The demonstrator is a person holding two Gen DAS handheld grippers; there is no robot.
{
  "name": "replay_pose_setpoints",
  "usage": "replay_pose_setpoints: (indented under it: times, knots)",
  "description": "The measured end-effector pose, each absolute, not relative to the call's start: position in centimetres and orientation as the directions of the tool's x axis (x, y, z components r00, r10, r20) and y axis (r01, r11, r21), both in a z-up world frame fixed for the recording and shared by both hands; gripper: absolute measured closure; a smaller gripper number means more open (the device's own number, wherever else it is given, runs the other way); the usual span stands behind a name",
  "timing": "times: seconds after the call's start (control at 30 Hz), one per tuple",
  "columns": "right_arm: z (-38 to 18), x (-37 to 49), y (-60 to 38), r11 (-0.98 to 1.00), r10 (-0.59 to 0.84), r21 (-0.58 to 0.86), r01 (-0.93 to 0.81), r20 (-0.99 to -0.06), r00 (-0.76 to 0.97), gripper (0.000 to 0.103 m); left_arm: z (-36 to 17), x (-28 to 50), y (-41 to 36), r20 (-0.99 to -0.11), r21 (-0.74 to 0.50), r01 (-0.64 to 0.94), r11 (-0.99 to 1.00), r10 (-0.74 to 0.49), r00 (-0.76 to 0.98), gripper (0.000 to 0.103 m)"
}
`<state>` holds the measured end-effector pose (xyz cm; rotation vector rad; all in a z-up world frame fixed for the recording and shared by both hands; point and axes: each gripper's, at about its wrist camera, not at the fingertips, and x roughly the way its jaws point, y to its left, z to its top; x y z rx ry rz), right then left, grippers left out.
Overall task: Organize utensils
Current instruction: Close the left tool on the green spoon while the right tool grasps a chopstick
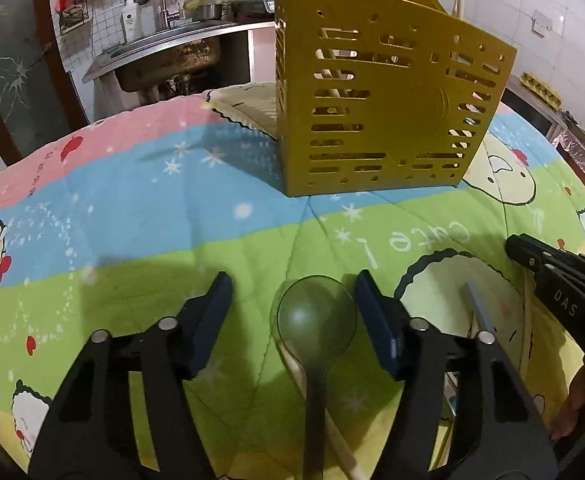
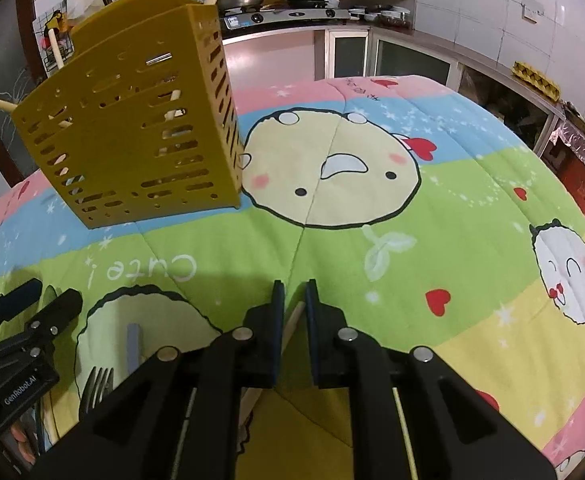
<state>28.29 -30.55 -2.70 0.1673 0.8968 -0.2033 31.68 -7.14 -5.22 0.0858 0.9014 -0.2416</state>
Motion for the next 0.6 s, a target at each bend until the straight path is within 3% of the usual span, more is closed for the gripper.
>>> replay_pose_setpoints:
  times: [0.2,0.6]
  knots:
    - [-2.8,28.4,-30.3,0.965,-0.123,0.047,0.256,-0.784,0.608,0.092,-5.2,31.7,-7.2,-0.783,-0.039,0.252,0.967,-0.187,0.593,0.067]
    - [-1.8,27.8,-30.7,0.959,-0.123,0.08,0.272,-0.747,0.654,0.093,-4.0,31.4,-6.3,-0.748,-0.057,0.215,0.975,-0.184,0.638,0.069]
